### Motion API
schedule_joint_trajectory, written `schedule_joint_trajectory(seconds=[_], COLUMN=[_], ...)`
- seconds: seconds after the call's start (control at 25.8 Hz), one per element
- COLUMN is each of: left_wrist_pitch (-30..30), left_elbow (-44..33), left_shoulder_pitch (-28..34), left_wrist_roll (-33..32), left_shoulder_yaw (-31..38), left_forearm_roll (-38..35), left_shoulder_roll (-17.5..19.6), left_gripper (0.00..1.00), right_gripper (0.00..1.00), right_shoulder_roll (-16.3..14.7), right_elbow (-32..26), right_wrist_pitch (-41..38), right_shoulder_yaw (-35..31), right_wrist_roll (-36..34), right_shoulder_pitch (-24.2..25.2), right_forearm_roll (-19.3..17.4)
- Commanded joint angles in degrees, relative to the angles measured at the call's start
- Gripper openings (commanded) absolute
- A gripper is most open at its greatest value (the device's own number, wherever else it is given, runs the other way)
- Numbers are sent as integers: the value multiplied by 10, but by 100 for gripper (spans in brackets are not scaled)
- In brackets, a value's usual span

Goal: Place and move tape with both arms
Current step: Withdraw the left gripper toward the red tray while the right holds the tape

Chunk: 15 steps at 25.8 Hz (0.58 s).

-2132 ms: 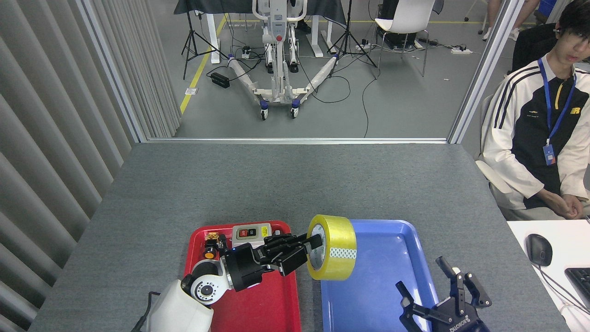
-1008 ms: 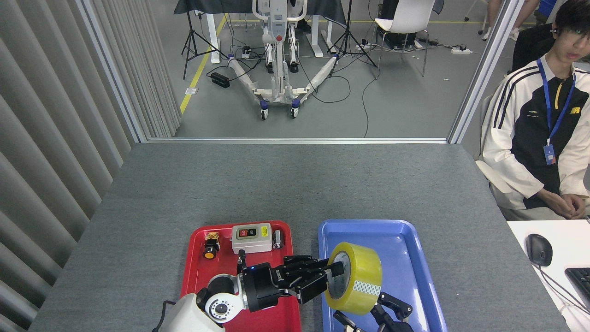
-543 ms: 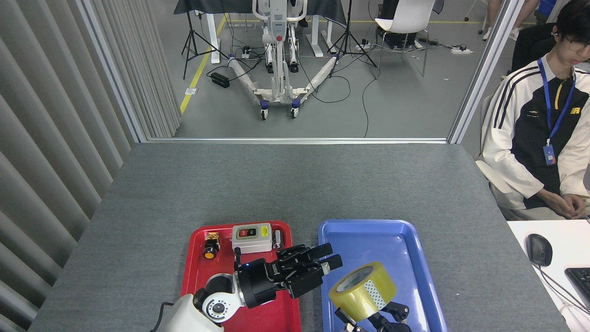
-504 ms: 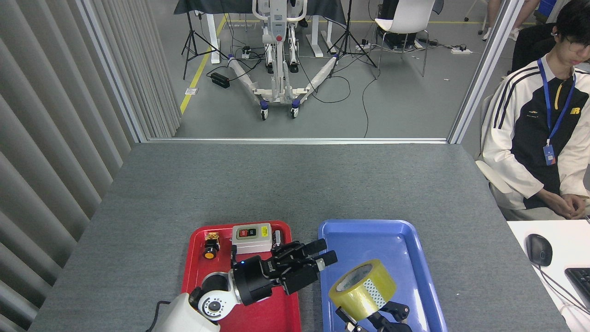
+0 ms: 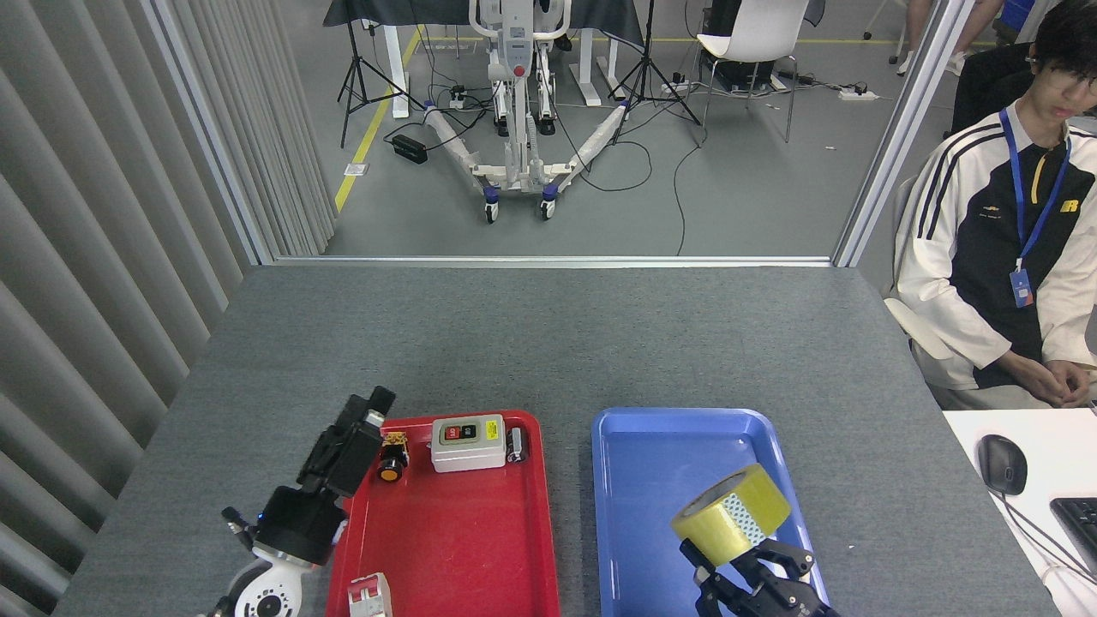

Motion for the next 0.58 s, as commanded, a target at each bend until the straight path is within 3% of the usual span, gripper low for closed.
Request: schedule_joint_trajectory(seconds=[0.0,0.12,0.19,0.31,0.39,0.54], left_wrist_pitch=[102,273,327,301,265,248], left_elbow=[-38,-97,-119,-120,-117,-105], left_shoulder_pitch=[33,102,119,119,119,119], left_wrist_roll=[77,78,77,75,74,72], left_shoulder_yaw=[26,22,21,20,16,15], left_forearm_roll=[-255,-451,-465,-462,-459,-439], left_shoulder_roll=[12,4,-4,-6,-9,-9], left_gripper=[100,100,100,100,100,100], right_gripper=[0,0,6,6,0,0], right_shoulder_roll=[-23,-21,-19,-18,-21,-19], right_elbow=[3,5,0,0,-1,-5], right_wrist_pitch=[32,79,137,197,188,182], right_shoulder_yaw=[-11,-9,-4,-3,-3,-3], right_wrist_roll=[140,309,400,447,455,535], right_shoulder_pitch=[-28,-60,-78,-82,-85,-107], right_forearm_roll=[-75,-165,-191,-190,-191,-193])
